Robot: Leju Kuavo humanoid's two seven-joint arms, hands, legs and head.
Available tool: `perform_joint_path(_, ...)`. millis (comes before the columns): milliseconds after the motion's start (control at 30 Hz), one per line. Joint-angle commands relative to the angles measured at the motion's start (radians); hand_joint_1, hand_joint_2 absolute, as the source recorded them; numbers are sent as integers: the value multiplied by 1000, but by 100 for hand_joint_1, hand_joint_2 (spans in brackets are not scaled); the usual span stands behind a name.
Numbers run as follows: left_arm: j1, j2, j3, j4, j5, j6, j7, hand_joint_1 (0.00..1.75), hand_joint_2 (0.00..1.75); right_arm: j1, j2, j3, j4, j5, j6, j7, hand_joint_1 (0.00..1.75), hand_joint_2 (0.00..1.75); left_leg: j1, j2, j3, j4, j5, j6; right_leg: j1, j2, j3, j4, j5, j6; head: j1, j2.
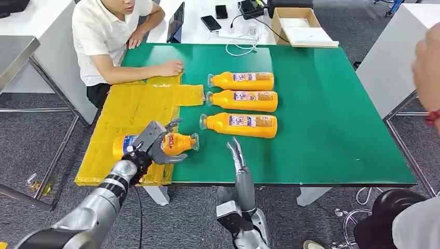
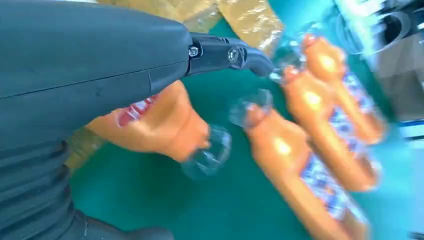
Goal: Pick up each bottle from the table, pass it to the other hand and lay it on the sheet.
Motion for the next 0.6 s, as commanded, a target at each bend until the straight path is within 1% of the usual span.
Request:
perform_joint_path(33,26,-11,44,-70,12,-11,-3,0,175,-9,-22,19,2,-7,-5,2,0,0,0,1,0,0,-1,-1,0,0,0,0,0,-1,0,0)
perform_joint_path(100,26,-11,44,-70,12,-11,-3,0,175,-9,-22,19,2,-7,-5,2,0,0,1,0,0,0,-1,-1,1,0,-1,0,-1,-2,0,0)
perform_joint_path(133,36,-6,43,-97,29,-11,-11,0,175,-5,-17,15,-11,-29,10,2,0,0,1,1,-1,0,-1,-1,1,0,-2,0,0,-1,0,0)
perform_joint_path(200,61,5,13,-169,45,6,-14,0,175,-2,-15,16,-18,-30,13,2,0,0,1,2,1,-1,-1,-1,1,0,1,-1,-1,-3,0,0)
perform_joint_path(233,84,7,2,-226,79,8,6,0,175,0,-14,14,-17,-26,2,2,0,0,1,2,-2,0,-1,-1,1,1,-2,0,0,-1,0,0)
perform_joint_path(267,108,12,-14,-276,98,17,2,0,175,7,-13,7,-35,-38,4,2,0,0,1,3,0,0,-2,-1,1,1,-1,0,-1,-2,0,0)
perform_joint_path(333,175,9,-29,-408,176,37,-1,0,175,37,-11,-19,-130,-95,18,2,0,0,0,1,-2,0,-1,-1,0,0,-2,0,-1,-1,0,0)
perform_joint_path(367,206,3,-30,-463,209,51,4,0,175,55,13,-66,-156,-177,95,2,0,0,0,2,-1,0,-2,-1,0,1,-1,0,-1,-2,0,0)
perform_joint_path(400,249,-2,-32,-539,239,73,5,0,175,72,43,-134,-159,-275,211,2,0,0,0,2,-2,0,-2,-1,0,1,-3,1,-1,-2,0,0)
perform_joint_path(433,313,-4,-47,-653,270,113,9,0,175,86,73,-201,-156,-347,284,2,0,0,0,1,-2,0,-1,-1,0,0,-3,0,-1,-1,0,0)
perform_joint_path(467,371,-21,-39,-750,347,121,17,0,175,109,85,-244,-236,-348,272,2,0,0,0,2,-1,0,-2,-1,0,0,-1,0,-2,-2,0,0)
perform_joint_path(500,438,-22,-53,-857,390,143,28,0,175,117,94,-278,-274,-395,282,65,0,0,0,2,-1,0,-2,-1,0,1,-2,0,-2,-2,0,0)
perform_joint_path(533,492,-13,-65,-927,398,180,30,0,175,125,99,-297,-296,-425,260,146,0,0,-1,2,-3,0,-2,-1,-1,1,-4,0,-1,-1,0,0)
perform_joint_path(567,549,-2,-72,-984,399,205,25,0,175,131,101,-305,-302,-437,207,228,0,0,-1,3,-1,0,-3,-1,0,2,-2,1,-3,-2,0,0)
perform_joint_path(600,602,5,-72,-1031,408,218,26,0,175,135,87,-290,-304,-429,180,243,0,0,-1,4,-2,0,-3,-1,-1,3,-4,0,-2,-1,0,0)
